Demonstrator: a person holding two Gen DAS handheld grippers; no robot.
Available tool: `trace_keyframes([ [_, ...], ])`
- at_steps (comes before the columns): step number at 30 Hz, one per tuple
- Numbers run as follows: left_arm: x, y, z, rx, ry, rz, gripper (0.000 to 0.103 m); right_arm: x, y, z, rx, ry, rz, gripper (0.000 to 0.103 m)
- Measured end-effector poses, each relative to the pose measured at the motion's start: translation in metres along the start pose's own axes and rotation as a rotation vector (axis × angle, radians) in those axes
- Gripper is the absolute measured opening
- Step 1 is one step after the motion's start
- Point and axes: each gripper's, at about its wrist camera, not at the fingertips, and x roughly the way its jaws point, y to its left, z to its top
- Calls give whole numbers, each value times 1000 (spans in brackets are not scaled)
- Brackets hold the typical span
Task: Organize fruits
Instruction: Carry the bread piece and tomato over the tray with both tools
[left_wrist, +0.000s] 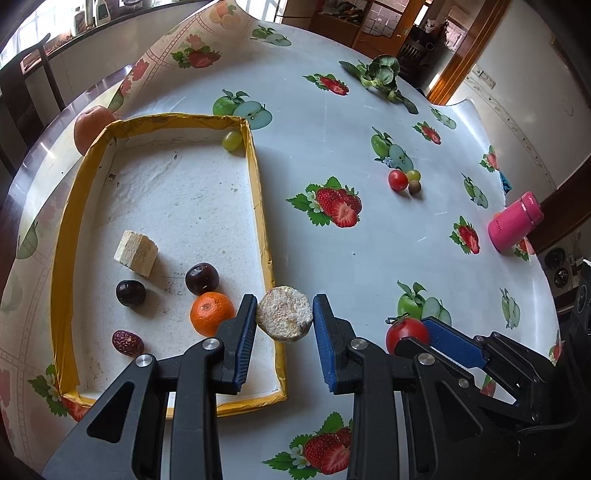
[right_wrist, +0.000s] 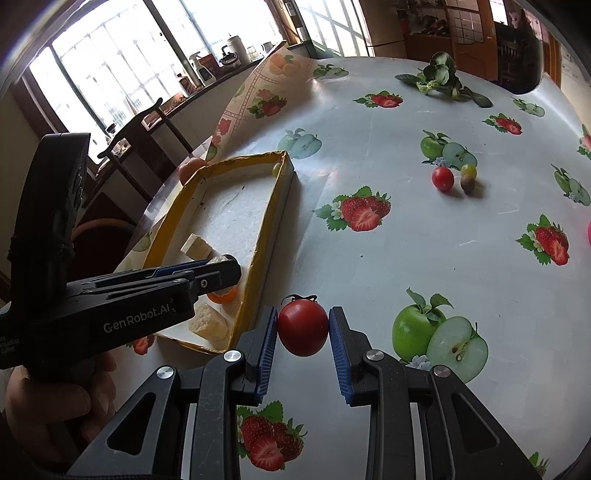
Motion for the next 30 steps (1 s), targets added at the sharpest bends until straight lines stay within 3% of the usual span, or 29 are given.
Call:
trace_keyframes([
  [30,6,33,10,-54,9,23,28,24,32,22,-55,22,47,29],
])
